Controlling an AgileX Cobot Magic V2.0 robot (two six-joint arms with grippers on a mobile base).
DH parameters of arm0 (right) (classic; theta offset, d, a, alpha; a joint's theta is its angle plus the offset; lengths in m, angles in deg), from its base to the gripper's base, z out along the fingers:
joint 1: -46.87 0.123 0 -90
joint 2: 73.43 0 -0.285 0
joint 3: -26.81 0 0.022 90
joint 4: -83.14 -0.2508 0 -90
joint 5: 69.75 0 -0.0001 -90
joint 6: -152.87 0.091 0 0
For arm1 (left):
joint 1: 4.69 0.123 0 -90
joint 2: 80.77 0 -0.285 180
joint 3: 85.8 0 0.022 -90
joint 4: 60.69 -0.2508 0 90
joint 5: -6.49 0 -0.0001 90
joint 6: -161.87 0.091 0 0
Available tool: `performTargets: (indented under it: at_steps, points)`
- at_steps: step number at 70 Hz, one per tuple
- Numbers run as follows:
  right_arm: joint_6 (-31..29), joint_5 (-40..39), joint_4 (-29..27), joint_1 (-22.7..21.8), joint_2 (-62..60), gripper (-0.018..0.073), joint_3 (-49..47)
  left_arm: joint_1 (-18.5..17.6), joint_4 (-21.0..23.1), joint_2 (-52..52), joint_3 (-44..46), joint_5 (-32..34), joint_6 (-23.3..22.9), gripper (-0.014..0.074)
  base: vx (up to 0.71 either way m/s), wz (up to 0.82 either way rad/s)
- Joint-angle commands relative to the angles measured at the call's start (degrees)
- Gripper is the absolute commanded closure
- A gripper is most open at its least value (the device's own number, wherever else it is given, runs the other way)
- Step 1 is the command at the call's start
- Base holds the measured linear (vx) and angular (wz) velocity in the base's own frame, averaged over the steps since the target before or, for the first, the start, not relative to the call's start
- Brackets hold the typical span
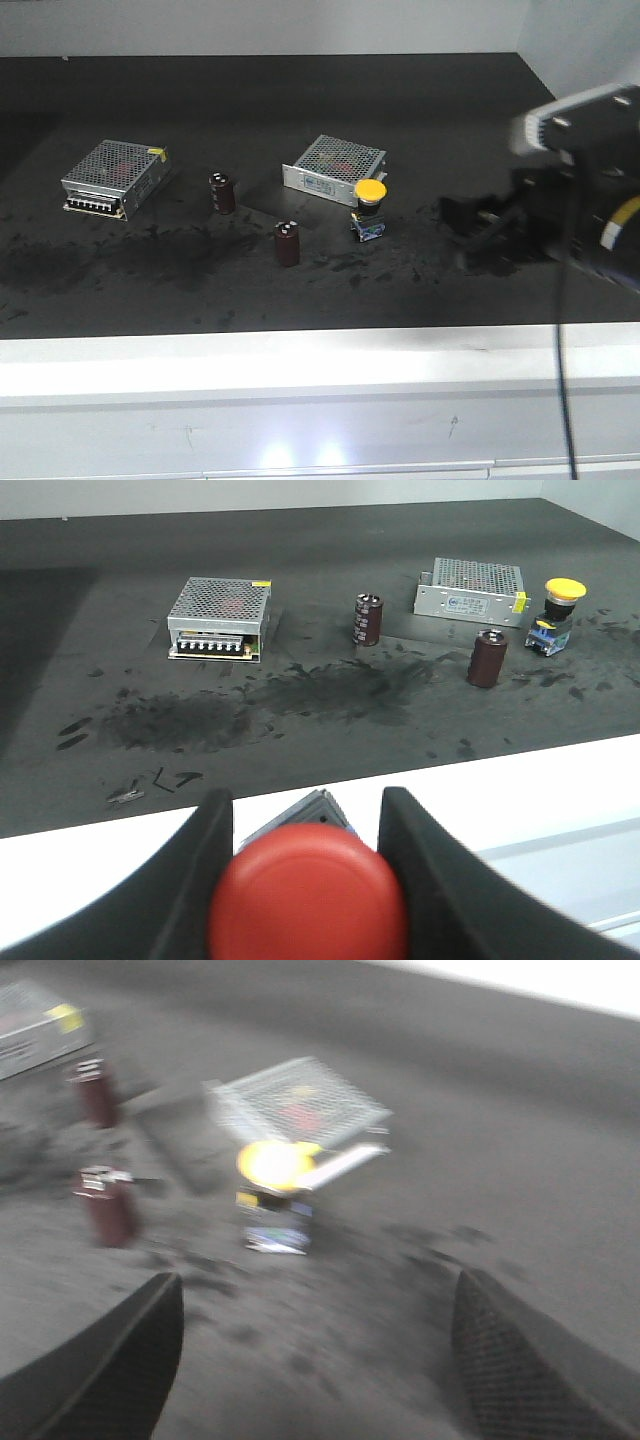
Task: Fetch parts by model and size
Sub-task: 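Lower the right gripper onto the yellow-capped button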
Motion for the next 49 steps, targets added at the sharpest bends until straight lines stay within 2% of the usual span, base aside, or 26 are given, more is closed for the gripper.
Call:
performTargets:
  at_steps: [1, 9, 20, 33, 49]
  points:
    - [-0.43, -0.40, 0.10, 2.21, 4.67, 0.0029, -8.23, -0.47, -0.49, 0.91, 1.32, 4.88, 0.01, 0.0603, 0.00, 0.00]
    - [1.10, 3.81, -0.25, 3.44, 11.57, 0.0029, -16.98, -0.47, -0.49, 0.91, 1.32, 4.88, 0.01, 0.0603, 0.00, 0.00]
    - [6.06, 11.91, 0.24, 3.43, 19.97, 0.0025, -28.71, -0.47, -0.49, 0.91, 1.32, 4.88, 0.01, 0.0603, 0.00, 0.00]
    - [6.77, 22.77, 0.32, 3.05, 29.27, -0.0032, -41.28, -0.47, -0.49, 0.91, 1.32, 4.88, 0.01, 0.0603, 0.00, 0.00]
    - [7.21, 29.33, 1.12, 3.05, 37.88, -0.0053, -50.31, -0.47, -0.49, 0.91, 1.32, 4.88, 0.01, 0.0603, 0.00, 0.00]
